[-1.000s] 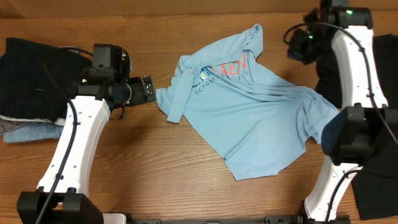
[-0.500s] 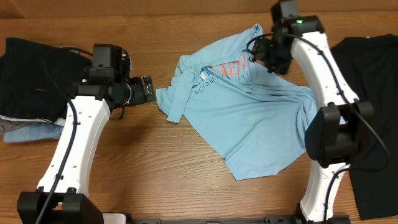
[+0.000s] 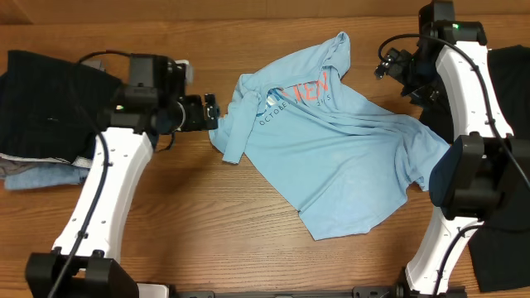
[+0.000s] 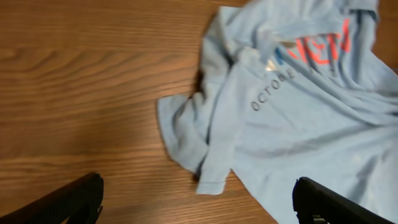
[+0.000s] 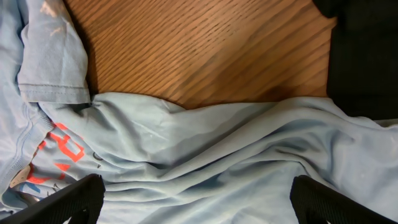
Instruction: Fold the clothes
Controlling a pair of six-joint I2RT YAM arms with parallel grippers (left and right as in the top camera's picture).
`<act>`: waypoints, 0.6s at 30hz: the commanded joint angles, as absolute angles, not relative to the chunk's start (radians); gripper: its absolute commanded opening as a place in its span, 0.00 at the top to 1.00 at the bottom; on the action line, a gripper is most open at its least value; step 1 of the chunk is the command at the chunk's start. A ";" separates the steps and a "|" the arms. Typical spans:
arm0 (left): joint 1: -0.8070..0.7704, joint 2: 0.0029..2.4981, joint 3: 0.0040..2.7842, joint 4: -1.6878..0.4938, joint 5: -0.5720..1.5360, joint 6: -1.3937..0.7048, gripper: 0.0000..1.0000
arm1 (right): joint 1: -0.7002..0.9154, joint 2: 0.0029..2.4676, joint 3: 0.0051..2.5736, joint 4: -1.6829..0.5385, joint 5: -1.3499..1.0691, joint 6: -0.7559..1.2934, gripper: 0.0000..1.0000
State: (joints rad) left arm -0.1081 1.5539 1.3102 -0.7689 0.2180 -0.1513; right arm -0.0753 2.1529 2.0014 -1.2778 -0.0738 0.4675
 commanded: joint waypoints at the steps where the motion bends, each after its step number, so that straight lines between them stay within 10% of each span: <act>1: -0.210 1.628 1.328 -0.730 0.187 0.050 0.64 | -0.076 2.156 2.002 -1.259 -0.068 0.472 0.00; 3: -0.252 1.679 1.328 -0.696 0.149 0.051 0.41 | -0.076 2.156 2.002 -1.256 -0.068 0.472 0.00; 18: -0.327 1.990 1.328 -0.500 0.052 0.143 0.40 | -0.076 2.156 2.002 -1.253 -0.068 0.472 0.00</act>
State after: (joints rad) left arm -0.3271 1.9682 1.3121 -0.5072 0.1009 0.1158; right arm -0.0753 2.1529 2.0014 -1.2568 -0.0738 0.4675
